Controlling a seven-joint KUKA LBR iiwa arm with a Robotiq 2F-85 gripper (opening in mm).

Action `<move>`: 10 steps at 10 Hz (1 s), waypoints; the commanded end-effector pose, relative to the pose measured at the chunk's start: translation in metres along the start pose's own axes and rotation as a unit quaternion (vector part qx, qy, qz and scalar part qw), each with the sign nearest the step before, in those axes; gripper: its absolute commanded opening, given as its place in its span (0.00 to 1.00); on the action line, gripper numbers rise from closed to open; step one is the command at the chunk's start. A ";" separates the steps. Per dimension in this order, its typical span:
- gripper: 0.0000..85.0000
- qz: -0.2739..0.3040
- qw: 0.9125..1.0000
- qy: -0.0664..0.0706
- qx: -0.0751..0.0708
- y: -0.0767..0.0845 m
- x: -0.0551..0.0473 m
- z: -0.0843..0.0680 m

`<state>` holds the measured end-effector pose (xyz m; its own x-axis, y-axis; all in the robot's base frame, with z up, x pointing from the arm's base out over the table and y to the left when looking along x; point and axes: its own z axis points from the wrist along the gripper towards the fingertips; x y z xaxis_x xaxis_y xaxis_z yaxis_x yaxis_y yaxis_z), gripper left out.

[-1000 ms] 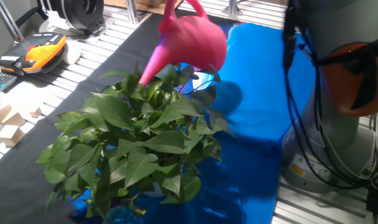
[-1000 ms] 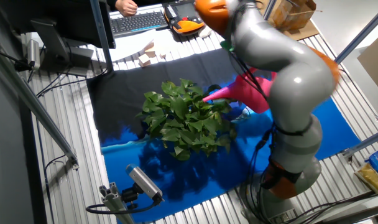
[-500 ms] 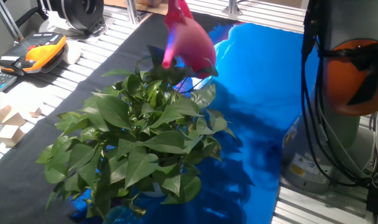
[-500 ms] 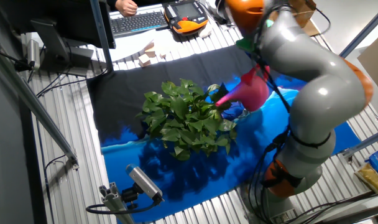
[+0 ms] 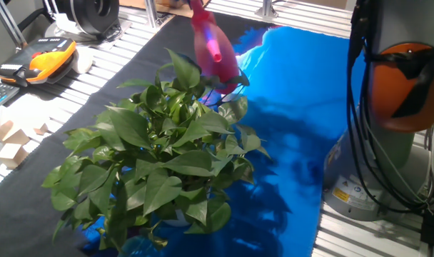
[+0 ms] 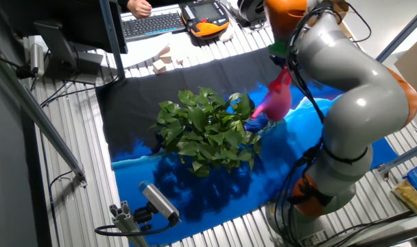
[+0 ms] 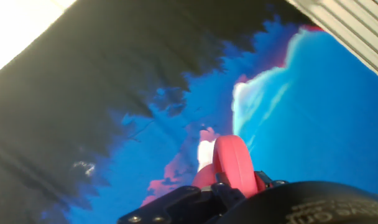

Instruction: Water the plant

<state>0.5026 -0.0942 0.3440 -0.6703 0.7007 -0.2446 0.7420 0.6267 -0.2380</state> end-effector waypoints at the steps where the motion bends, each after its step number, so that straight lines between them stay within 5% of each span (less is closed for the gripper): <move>1: 0.00 -0.007 1.000 0.005 -0.007 0.002 -0.001 0.003; 5: 0.00 -0.058 0.997 0.034 -0.049 0.011 -0.004 0.031; 10: 0.00 -0.093 0.993 0.044 -0.053 0.034 0.006 0.052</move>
<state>0.5231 -0.0859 0.2836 -0.7985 0.5900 -0.1196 0.6019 0.7799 -0.1717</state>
